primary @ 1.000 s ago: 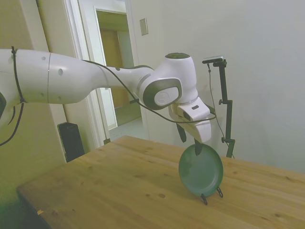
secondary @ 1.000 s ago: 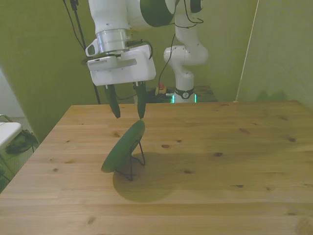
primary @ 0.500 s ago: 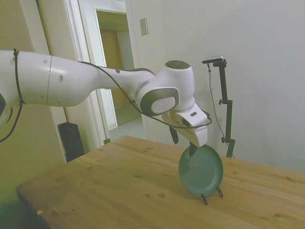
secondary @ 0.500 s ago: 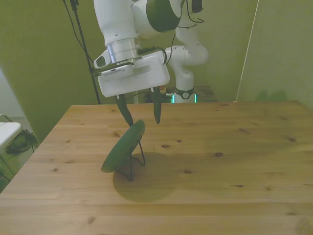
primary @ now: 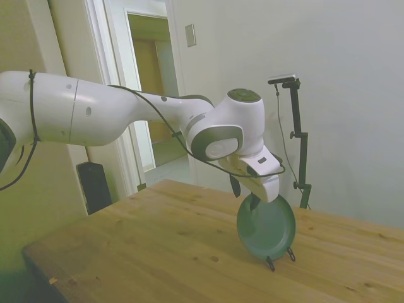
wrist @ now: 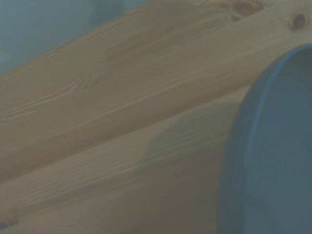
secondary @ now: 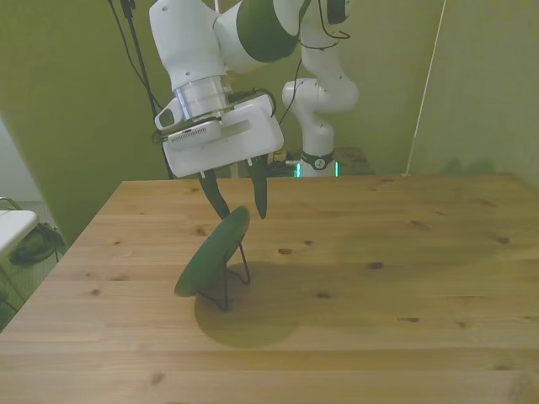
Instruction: Unload the plate
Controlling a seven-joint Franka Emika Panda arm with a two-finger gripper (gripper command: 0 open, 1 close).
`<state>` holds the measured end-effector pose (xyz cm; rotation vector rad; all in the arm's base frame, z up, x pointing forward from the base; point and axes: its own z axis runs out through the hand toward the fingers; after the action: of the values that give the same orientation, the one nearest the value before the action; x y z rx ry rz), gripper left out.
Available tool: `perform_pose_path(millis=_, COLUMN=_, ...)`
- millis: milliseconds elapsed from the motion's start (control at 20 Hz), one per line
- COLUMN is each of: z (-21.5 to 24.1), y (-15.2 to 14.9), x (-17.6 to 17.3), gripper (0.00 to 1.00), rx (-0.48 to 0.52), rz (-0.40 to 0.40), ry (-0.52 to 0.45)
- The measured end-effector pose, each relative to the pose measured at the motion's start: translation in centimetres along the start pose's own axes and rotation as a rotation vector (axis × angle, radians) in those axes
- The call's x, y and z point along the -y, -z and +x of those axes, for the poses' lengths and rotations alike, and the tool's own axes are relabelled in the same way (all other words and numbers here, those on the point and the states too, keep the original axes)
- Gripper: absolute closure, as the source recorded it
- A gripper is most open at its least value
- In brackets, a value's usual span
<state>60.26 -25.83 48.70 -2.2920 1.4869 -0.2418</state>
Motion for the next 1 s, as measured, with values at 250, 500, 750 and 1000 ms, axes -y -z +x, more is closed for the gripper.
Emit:
perform_pose_path(millis=250, z=0.17, y=-0.34, x=0.12, gripper=1.0, rx=0.001, rz=-0.001, ry=0.0)
perform_pose_path(millis=500, z=0.27, y=-0.53, x=0.08, gripper=1.0, rx=0.0, rz=-0.002, ry=0.002)
perform_pose_path(millis=750, z=0.38, y=-0.41, x=0.16, gripper=1.0, rx=-0.002, rz=0.001, ry=0.005)
perform_pose_path(millis=1000, z=0.45, y=-0.07, x=0.36, gripper=1.0, rx=-0.007, rz=0.007, ry=0.009)
